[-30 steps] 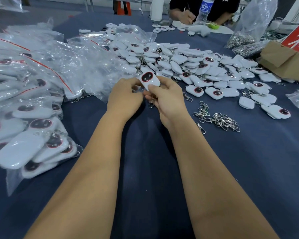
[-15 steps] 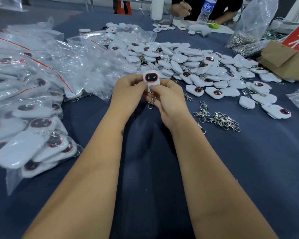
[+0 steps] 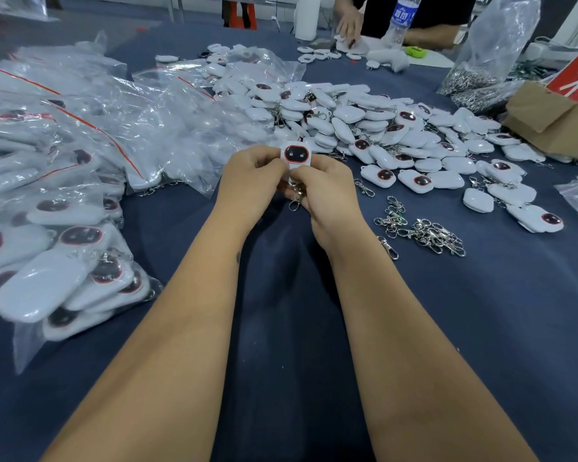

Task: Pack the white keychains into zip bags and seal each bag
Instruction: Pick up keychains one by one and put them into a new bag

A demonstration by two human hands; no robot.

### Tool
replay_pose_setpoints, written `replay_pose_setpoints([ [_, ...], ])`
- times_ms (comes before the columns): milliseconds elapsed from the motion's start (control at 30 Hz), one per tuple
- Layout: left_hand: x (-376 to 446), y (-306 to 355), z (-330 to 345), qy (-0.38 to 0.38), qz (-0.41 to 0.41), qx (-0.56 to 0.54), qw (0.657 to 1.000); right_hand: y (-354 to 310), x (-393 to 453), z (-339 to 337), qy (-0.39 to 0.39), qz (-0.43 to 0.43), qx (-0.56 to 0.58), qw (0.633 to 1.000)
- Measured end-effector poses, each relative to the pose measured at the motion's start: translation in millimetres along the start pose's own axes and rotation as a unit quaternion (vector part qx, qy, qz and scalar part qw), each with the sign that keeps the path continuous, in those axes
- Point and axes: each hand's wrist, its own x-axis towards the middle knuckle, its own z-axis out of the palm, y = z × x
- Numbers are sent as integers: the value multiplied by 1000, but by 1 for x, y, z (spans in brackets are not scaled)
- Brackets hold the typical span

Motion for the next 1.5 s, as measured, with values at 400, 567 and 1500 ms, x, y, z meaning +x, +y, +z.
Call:
replay_pose_setpoints([
  [400, -2, -1, 2, -8, 4, 16, 1000, 1, 5, 0, -2, -3, 21, 1000],
  [567, -4, 2, 3, -12, -6, 4, 1000, 3, 7, 0, 4, -18, 30, 999],
  [1500, 1, -4, 4, 29, 1, 64, 998, 3, 5, 1, -17, -16, 13, 1000],
])
